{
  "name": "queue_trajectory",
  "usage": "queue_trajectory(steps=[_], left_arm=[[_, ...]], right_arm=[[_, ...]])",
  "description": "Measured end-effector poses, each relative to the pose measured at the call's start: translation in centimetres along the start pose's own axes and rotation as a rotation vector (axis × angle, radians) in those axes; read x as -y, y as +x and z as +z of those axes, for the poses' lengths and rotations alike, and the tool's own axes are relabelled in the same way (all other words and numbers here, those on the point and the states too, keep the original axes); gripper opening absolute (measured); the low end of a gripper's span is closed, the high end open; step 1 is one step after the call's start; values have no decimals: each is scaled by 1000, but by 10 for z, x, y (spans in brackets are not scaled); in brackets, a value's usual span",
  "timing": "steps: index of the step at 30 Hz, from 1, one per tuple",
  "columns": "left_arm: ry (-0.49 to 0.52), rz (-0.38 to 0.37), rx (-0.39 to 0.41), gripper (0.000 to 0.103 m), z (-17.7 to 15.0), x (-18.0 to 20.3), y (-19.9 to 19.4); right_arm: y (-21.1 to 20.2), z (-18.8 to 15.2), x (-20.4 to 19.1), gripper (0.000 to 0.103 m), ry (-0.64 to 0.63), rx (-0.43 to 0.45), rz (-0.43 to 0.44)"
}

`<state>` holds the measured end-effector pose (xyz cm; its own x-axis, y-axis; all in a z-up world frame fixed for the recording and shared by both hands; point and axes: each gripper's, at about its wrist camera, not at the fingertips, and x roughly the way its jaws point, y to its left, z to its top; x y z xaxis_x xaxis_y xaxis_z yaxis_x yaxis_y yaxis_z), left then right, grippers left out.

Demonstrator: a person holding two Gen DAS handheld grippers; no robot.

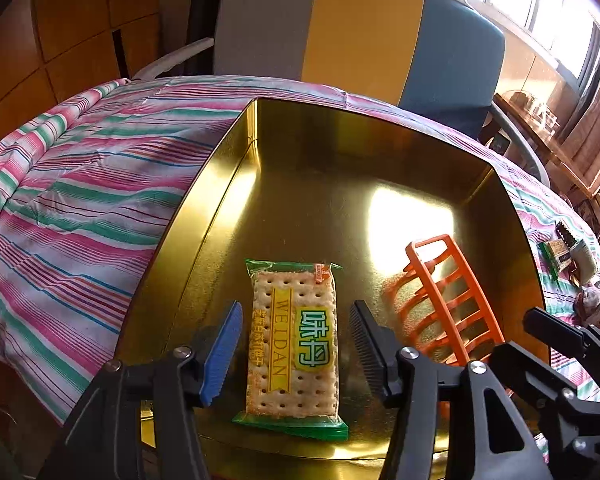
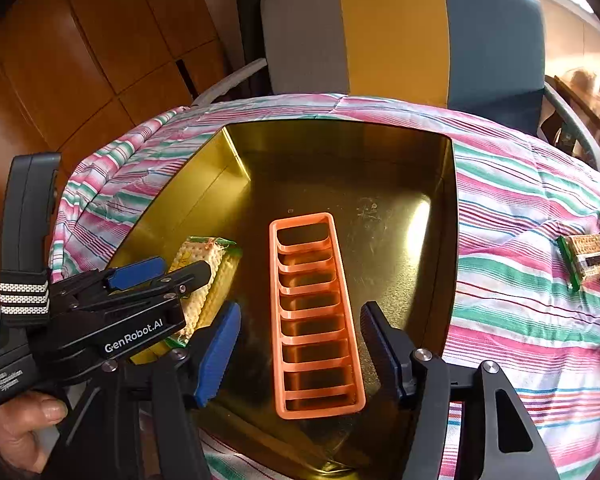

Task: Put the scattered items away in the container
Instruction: 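Open both tools to release the items in the tray and withdraw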

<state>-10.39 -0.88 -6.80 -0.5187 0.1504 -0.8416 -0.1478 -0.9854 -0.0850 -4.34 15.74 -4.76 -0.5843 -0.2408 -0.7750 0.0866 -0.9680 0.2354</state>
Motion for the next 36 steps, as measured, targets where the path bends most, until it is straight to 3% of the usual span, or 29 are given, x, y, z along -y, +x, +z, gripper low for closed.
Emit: queue_trajectory(steps=[7, 12, 21, 26, 29, 33, 36], left_arm=[[5, -25, 42, 57, -3, 13, -19], [45, -89, 75, 57, -7, 40, -38], [191, -226, 56, 57, -30, 117, -54], [277, -278, 9, 57, -46, 159, -52], [326, -304, -21, 57, -56, 179, -50], [388, -268, -24, 61, -68, 197, -49], [381, -266, -32, 61, -67, 197, -49]], right_arm=[[-30, -5, 25, 67, 68, 66, -15], [-49, -18, 62, 69, 144, 92, -61], [-105, -72, 172, 76, 353, 136, -213], [-143, -95, 244, 79, 500, 212, -284], [-149, -88, 281, 82, 561, 239, -287], [-134, -68, 316, 83, 595, 214, -284], [-113, -53, 328, 83, 602, 177, -267]])
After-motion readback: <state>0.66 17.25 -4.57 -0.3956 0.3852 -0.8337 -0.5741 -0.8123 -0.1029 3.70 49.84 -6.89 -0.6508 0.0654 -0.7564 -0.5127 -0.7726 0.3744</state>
